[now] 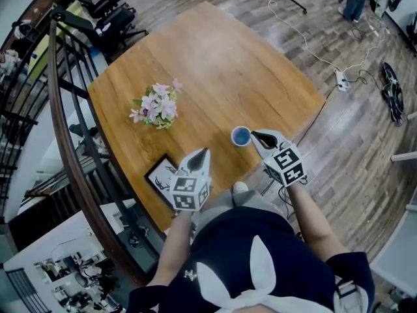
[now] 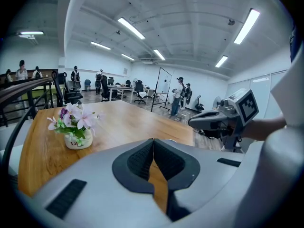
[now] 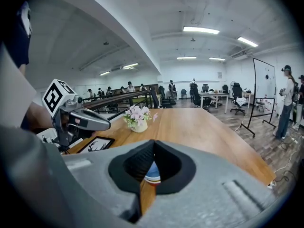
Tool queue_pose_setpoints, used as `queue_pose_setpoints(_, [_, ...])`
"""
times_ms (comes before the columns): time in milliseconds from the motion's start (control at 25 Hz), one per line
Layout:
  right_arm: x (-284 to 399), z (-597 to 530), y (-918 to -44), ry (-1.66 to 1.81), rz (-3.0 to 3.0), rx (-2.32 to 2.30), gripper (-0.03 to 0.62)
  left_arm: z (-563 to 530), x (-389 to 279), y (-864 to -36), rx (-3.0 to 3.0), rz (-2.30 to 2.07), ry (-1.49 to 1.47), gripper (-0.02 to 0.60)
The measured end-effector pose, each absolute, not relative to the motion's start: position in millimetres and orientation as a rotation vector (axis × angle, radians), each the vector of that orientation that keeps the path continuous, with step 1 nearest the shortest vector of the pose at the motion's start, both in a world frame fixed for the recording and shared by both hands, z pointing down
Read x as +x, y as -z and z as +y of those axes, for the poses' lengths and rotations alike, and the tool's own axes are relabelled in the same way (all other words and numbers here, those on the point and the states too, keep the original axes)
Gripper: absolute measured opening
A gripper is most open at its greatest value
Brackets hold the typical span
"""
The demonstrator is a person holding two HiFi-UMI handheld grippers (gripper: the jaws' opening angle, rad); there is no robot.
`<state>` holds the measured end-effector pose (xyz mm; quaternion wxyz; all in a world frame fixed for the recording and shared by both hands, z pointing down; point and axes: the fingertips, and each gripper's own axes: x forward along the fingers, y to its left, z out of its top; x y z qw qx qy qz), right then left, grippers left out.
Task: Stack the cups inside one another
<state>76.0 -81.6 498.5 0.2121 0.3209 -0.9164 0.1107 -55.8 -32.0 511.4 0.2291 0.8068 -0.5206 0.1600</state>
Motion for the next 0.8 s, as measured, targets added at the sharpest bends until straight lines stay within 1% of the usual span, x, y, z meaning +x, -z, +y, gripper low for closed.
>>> queue_pose_setpoints(800, [84.7, -76.4, -508.7, -0.331, -2.513, 0.900, -0.003, -31.0, -50.2, -515.2, 2.234, -1.417, -0.445, 0.017])
